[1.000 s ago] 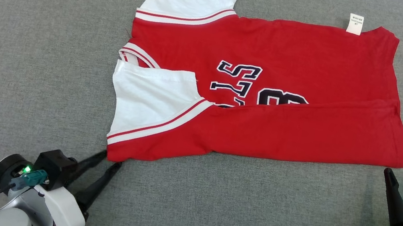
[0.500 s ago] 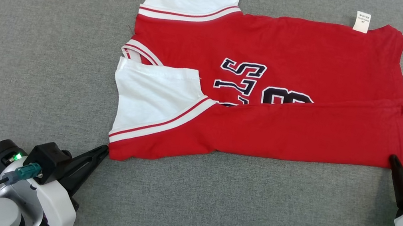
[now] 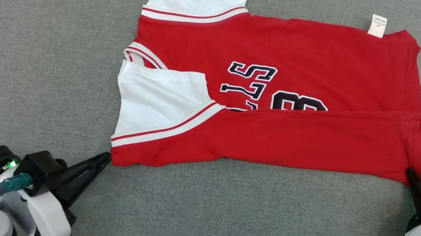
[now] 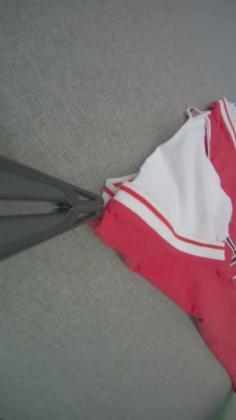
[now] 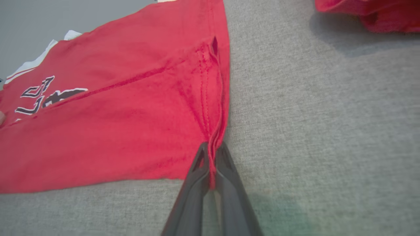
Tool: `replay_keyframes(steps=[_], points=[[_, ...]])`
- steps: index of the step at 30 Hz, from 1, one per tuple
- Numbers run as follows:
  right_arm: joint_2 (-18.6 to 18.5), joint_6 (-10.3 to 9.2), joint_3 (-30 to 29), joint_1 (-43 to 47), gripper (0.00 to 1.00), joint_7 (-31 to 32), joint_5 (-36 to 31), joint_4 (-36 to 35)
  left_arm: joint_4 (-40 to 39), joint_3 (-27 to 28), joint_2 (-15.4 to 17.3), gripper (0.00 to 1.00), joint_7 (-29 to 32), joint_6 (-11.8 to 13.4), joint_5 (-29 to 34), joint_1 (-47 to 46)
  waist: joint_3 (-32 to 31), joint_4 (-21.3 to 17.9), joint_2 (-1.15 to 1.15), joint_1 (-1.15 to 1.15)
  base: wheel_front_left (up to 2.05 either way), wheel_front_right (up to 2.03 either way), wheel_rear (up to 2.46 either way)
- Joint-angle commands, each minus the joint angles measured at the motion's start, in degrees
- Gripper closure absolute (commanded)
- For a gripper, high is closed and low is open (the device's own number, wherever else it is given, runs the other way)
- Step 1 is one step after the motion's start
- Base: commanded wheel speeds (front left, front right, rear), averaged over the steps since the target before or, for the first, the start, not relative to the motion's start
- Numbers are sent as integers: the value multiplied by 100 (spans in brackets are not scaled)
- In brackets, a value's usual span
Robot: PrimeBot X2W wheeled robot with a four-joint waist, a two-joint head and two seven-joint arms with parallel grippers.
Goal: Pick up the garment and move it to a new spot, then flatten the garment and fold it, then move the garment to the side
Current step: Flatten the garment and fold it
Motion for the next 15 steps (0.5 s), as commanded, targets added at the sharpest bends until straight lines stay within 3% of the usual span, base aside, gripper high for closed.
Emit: replay_keyframes(steps=[1,7,11,15], points=[[-43,-16,42,125,100,12,40,48,-94,85,107,100,-45,64,-72,81,-35,-39,0,0,0,0,0],[-99,-15,185,134,100,-60,147,8,-642,412,276,100,-46,40,-934,500,-106,-78,0,0,0,0,0],[-165,-15,235,171,100,-60,192,-60,-821,523,103,100,-20,-121,-1604,676,-114,-92,0,0,0,0,0],[-277,-15,234,211,100,-40,198,-166,-701,471,56,100,115,-170,-1614,506,-66,-118,0,0,0,0,0]])
